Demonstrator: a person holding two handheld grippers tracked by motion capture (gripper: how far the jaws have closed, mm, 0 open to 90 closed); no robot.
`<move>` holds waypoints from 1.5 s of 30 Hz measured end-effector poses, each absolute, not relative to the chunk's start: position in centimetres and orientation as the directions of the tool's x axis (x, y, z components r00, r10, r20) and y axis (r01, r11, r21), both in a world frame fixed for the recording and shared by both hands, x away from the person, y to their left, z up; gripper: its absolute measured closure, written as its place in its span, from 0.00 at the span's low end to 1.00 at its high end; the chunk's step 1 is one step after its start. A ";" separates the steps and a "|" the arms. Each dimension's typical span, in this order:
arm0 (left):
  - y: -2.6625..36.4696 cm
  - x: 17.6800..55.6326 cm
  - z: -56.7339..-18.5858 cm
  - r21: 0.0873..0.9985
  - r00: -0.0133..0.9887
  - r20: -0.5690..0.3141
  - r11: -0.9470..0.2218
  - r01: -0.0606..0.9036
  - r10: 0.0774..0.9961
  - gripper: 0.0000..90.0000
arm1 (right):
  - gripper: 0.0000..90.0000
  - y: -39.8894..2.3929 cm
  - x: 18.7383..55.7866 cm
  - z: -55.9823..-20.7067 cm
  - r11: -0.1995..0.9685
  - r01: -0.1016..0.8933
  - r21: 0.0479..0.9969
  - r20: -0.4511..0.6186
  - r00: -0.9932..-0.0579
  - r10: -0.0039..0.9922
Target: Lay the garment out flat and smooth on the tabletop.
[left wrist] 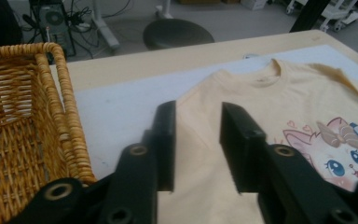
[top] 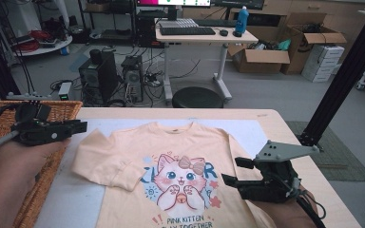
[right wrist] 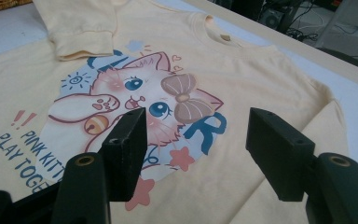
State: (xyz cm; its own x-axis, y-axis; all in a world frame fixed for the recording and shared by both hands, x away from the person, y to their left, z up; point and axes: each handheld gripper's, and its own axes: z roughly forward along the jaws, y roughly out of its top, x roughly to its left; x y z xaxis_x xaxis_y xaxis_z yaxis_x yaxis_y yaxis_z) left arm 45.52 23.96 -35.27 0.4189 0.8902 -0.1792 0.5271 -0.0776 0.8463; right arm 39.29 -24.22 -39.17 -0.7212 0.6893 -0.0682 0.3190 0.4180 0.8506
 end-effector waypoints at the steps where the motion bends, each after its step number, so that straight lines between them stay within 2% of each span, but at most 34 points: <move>1: 23.9 45.4 -35.2 0.847 0.421 -0.180 -0.078 0.526 0.889 0.70 | 0.43 -24.2 39.3 -39.2 0.419 0.320 0.850 -0.068 -0.721 0.690; 11: 20.1 43.9 -36.2 0.840 0.531 -0.197 -0.137 0.525 0.824 0.56 | 0.42 -24.1 38.9 -39.1 0.422 0.314 0.851 -0.070 -0.727 0.683; 14: 17.9 43.0 -37.8 0.832 0.572 -0.222 -0.153 0.534 0.789 0.52 | 0.42 -24.0 38.6 -39.1 0.417 0.313 0.853 -0.066 -0.728 0.682; 18: 15.2 42.0 -41.1 0.794 0.606 -0.169 -0.256 0.551 0.777 0.51 | 0.42 -24.0 38.3 -39.4 0.414 0.320 0.852 -0.056 -0.731 0.680; 20: 14.2 41.8 -42.6 0.770 0.618 -0.171 -0.287 0.570 0.768 0.51 | 0.42 -24.0 38.2 -39.5 0.414 0.322 0.851 -0.054 -0.732 0.680; 23: 13.1 41.7 -44.3 0.730 0.626 -0.103 -0.368 0.575 0.773 0.58 | 0.42 -23.8 38.0 -39.6 0.418 0.320 0.850 -0.054 -0.737 0.674; 25: 13.0 41.2 -44.6 0.752 0.629 -0.011 -0.408 0.517 0.777 0.73 | 0.42 -23.8 37.9 -39.6 0.418 0.319 0.850 -0.054 -0.738 0.673; 28: 13.6 41.3 -44.4 0.746 0.617 -0.074 -0.367 0.555 0.783 0.95 | 0.42 -23.9 37.8 -39.4 0.418 0.316 0.852 -0.057 -0.737 0.673; 33: 14.5 40.1 -44.1 0.760 0.621 -0.096 -0.346 0.550 0.778 0.97 | 0.42 -24.0 37.6 -39.3 0.413 0.311 0.856 -0.058 -0.737 0.674; 45: 17.6 30.7 -43.5 0.802 0.670 -0.168 -0.295 0.519 0.723 0.96 | 0.42 -23.7 37.2 -40.1 0.423 0.315 0.850 -0.051 -0.749 0.661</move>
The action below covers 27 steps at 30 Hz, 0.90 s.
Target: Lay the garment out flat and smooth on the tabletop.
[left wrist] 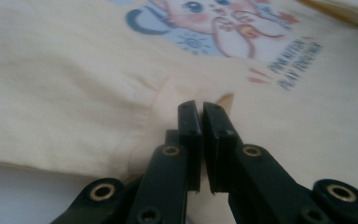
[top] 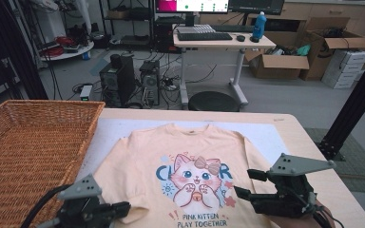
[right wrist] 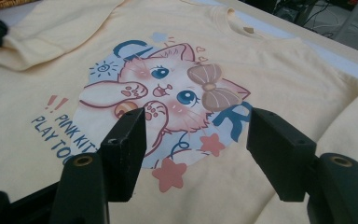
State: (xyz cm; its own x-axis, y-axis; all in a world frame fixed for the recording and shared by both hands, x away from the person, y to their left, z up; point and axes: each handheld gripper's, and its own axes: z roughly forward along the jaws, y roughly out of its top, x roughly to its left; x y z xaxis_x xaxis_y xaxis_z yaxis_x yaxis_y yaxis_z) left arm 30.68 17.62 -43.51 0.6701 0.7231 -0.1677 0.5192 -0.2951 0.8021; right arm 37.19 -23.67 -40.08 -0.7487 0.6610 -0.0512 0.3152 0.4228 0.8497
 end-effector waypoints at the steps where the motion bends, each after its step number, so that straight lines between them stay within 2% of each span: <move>1: 17.6 30.2 -43.4 0.806 0.671 -0.159 -0.298 0.512 0.725 0.95 | 0.42 -23.6 37.2 -40.1 0.424 0.314 0.850 -0.053 -0.749 0.661; 4: 17.8 29.1 -43.3 0.816 0.669 -0.158 -0.285 0.502 0.726 0.93 | 0.42 -23.5 37.1 -40.0 0.423 0.312 0.851 -0.054 -0.749 0.660; 9: 17.1 29.0 -43.4 0.822 0.684 -0.164 -0.286 0.494 0.711 0.64 | 0.42 -23.1 37.0 -39.4 0.421 0.298 0.857 -0.061 -0.752 0.657; 12: 16.1 29.6 -43.4 0.825 0.694 -0.171 -0.283 0.489 0.699 0.55 | 0.42 -22.7 36.8 -39.0 0.430 0.289 0.855 -0.071 -0.756 0.651; 16: 14.8 30.4 -43.7 0.816 0.706 -0.145 -0.320 0.481 0.693 0.54 | 0.42 -22.3 36.4 -38.7 0.437 0.282 0.854 -0.080 -0.759 0.646; 20: 13.7 30.9 -44.8 0.765 0.684 -0.076 -0.397 0.507 0.726 0.57 | 0.42 -22.0 36.1 -38.5 0.439 0.281 0.854 -0.083 -0.759 0.646; 23: 13.7 30.7 -44.7 0.762 0.683 -0.013 -0.435 0.479 0.730 0.77 | 0.42 -21.8 35.8 -38.5 0.440 0.279 0.853 -0.083 -0.761 0.644; 25: 14.1 30.6 -44.7 0.758 0.685 -0.019 -0.436 0.485 0.729 0.92 | 0.42 -21.7 35.6 -38.5 0.443 0.280 0.852 -0.084 -0.761 0.643; 27: 14.6 30.6 -44.6 0.758 0.688 -0.041 -0.426 0.494 0.724 0.94 | 0.42 -21.8 35.5 -38.5 0.443 0.281 0.851 -0.084 -0.761 0.644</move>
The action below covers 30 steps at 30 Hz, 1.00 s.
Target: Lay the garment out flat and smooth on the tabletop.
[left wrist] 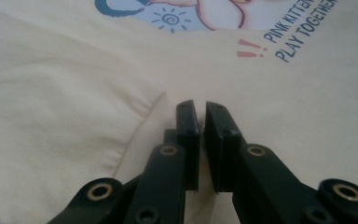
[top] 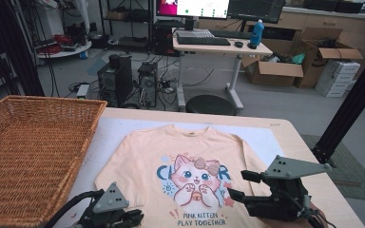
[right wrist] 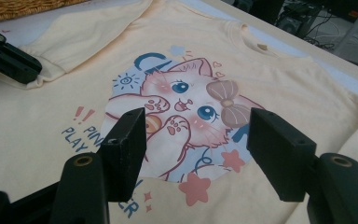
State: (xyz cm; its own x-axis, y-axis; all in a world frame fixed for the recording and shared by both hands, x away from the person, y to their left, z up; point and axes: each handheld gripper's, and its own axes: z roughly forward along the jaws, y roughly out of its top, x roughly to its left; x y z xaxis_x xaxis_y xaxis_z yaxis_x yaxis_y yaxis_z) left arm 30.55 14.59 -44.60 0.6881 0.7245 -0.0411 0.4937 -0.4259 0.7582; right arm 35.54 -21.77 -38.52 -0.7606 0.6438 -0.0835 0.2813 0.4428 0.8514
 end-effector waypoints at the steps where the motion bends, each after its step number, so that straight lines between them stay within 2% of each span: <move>1: 15.0 30.4 -44.6 0.762 0.687 -0.060 -0.412 0.500 0.724 0.94 | 0.42 -21.8 35.5 -38.6 0.443 0.283 0.851 -0.083 -0.759 0.645; 4: 16.2 29.8 -44.8 0.780 0.685 -0.096 -0.374 0.503 0.722 0.94 | 0.42 -22.0 35.3 -38.7 0.440 0.288 0.851 -0.080 -0.756 0.650; 12: 19.2 27.6 -44.6 0.774 0.685 -0.109 -0.371 0.514 0.721 0.95 | 0.42 -22.6 35.1 -38.8 0.433 0.296 0.851 -0.078 -0.745 0.662; 21: 20.7 25.7 -44.9 0.788 0.662 -0.153 -0.313 0.529 0.734 0.95 | 0.42 -23.2 34.7 -39.0 0.421 0.305 0.854 -0.073 -0.731 0.678; 24: 20.5 25.7 -44.9 0.786 0.664 -0.154 -0.317 0.530 0.731 0.89 | 0.42 -23.4 34.6 -39.0 0.424 0.305 0.853 -0.077 -0.729 0.680; 25: 20.5 25.7 -44.9 0.788 0.660 -0.164 -0.305 0.535 0.733 0.84 | 0.42 -23.4 34.5 -38.9 0.422 0.305 0.854 -0.076 -0.728 0.681; 26: 20.5 25.8 -44.8 0.788 0.656 -0.185 -0.289 0.544 0.732 0.74 | 0.42 -23.5 34.5 -38.9 0.419 0.304 0.855 -0.076 -0.727 0.683; 29: 20.1 25.7 -44.1 0.816 0.679 -0.195 -0.266 0.513 0.708 0.68 | 0.41 -23.8 34.2 -38.7 0.413 0.301 0.860 -0.079 -0.721 0.689; 30: 19.9 25.8 -43.7 0.823 0.677 -0.197 -0.256 0.507 0.709 0.60 | 0.39 -24.0 34.1 -38.7 0.411 0.301 0.861 -0.079 -0.718 0.692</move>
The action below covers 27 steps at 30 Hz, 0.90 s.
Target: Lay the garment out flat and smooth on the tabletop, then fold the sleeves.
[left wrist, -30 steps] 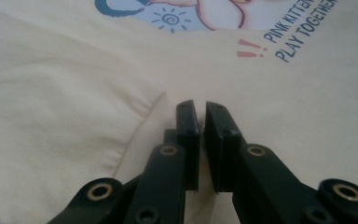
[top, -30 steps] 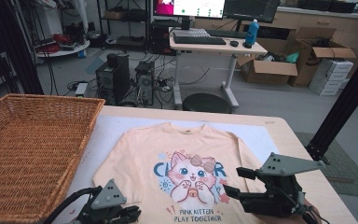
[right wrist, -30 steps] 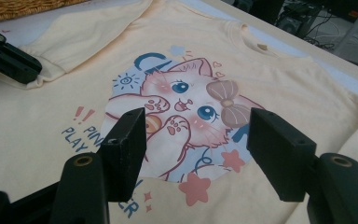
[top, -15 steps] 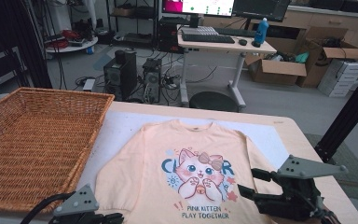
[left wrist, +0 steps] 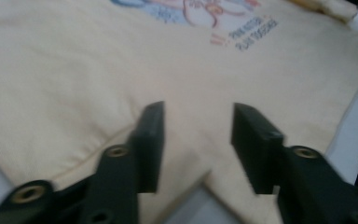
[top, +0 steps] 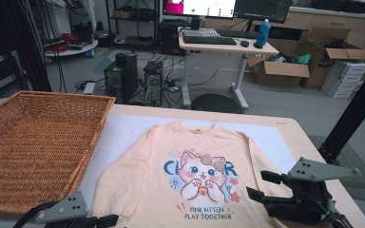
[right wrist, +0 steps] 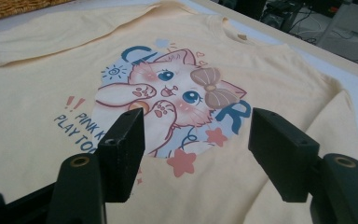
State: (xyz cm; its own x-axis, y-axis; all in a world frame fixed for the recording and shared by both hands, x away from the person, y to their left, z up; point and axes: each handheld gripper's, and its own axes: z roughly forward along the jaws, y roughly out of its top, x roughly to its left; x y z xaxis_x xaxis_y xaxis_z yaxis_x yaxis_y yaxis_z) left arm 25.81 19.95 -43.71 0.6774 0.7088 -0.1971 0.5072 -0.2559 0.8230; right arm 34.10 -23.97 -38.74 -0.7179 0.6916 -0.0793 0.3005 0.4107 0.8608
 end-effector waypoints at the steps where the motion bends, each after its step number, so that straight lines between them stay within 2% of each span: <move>1: 19.8 25.9 -43.3 0.829 0.680 -0.211 -0.239 0.505 0.702 0.54 | 0.38 -24.2 34.0 -38.8 0.409 0.305 0.860 -0.077 -0.715 0.695; 3: 19.6 26.2 -42.5 0.860 0.688 -0.214 -0.200 0.469 0.694 0.47 | 0.33 -24.6 33.9 -38.9 0.405 0.313 0.859 -0.072 -0.709 0.701; 6: 19.4 26.9 -41.2 0.893 0.678 -0.208 -0.146 0.425 0.705 0.33 | 0.29 -25.7 33.6 -39.3 0.379 0.336 0.862 -0.049 -0.690 0.722; 9: 19.5 27.7 -39.7 0.915 0.668 -0.213 -0.094 0.392 0.713 0.26 | 0.25 -26.6 33.5 -39.3 0.356 0.345 0.869 -0.033 -0.677 0.735; 16: 19.6 28.2 -38.2 0.930 0.663 -0.180 -0.093 0.355 0.727 0.26 | 0.21 -27.8 33.0 -39.0 0.336 0.324 0.884 -0.038 -0.668 0.744; 27: 19.0 28.2 -38.4 0.926 0.660 -0.183 -0.098 0.365 0.729 0.25 | 0.25 -28.5 32.3 -40.1 0.338 0.351 0.873 -0.020 -0.667 0.744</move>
